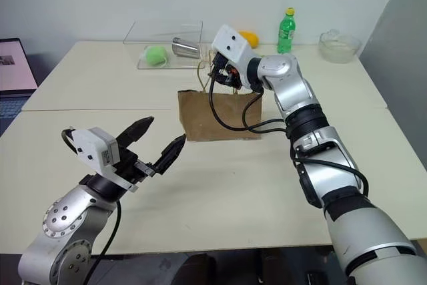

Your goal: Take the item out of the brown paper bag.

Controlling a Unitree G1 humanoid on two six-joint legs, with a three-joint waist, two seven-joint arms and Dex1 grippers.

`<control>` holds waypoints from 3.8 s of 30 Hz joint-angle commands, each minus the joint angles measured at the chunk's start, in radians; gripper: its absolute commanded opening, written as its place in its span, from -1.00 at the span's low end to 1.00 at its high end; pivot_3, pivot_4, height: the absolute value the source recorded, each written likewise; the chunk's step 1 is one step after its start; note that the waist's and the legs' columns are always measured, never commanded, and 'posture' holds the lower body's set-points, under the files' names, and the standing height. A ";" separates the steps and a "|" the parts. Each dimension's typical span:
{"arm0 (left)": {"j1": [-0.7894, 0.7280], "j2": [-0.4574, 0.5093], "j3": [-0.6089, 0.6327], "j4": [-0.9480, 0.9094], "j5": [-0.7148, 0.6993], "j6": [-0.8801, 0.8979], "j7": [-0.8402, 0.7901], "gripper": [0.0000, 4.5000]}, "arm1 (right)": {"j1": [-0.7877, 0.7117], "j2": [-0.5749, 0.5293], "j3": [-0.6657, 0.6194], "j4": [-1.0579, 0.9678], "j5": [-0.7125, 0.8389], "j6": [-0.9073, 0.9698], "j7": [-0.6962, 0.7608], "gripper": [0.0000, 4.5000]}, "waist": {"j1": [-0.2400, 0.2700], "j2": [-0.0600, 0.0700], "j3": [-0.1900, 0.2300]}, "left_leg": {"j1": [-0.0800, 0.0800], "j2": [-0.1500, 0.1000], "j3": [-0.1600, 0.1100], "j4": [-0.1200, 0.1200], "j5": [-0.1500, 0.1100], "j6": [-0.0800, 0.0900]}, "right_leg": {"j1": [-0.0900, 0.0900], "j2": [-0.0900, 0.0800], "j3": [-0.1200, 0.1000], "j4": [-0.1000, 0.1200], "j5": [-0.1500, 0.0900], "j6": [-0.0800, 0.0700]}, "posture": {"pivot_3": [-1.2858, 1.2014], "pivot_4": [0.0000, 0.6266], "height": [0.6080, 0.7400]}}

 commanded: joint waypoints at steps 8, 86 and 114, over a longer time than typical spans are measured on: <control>0.016 0.016 0.011 -0.052 -0.003 -0.004 0.004 1.00 | 0.184 -0.152 -0.074 -0.423 0.162 0.207 0.159 0.66 | 0.003 0.000 0.000 | 0.000 0.000 -0.001 0.000 0.000 0.000 | 0.000 -0.001 0.000 0.000 0.000 0.000 | 0.03 -0.52 1.00; -0.690 0.317 -0.277 0.790 0.246 -0.126 -1.019 -0.90 | 1.249 -0.396 -0.293 -1.617 0.705 0.599 -0.248 0.68 | 0.003 -0.006 -0.002 | -0.002 -0.002 -0.001 0.004 0.000 0.000 | 0.000 0.010 0.001 0.000 -0.003 0.007 | 0.03 -0.52 1.00; -0.517 0.170 -0.556 0.764 0.501 -0.667 -0.890 0.12 | 1.287 -0.610 -0.142 -1.611 0.695 0.595 -0.072 0.68 | 0.009 -0.007 -0.003 | 0.002 -0.002 0.000 0.003 0.000 0.000 | 0.004 0.011 0.002 0.000 -0.003 0.007 | 0.03 -0.52 1.00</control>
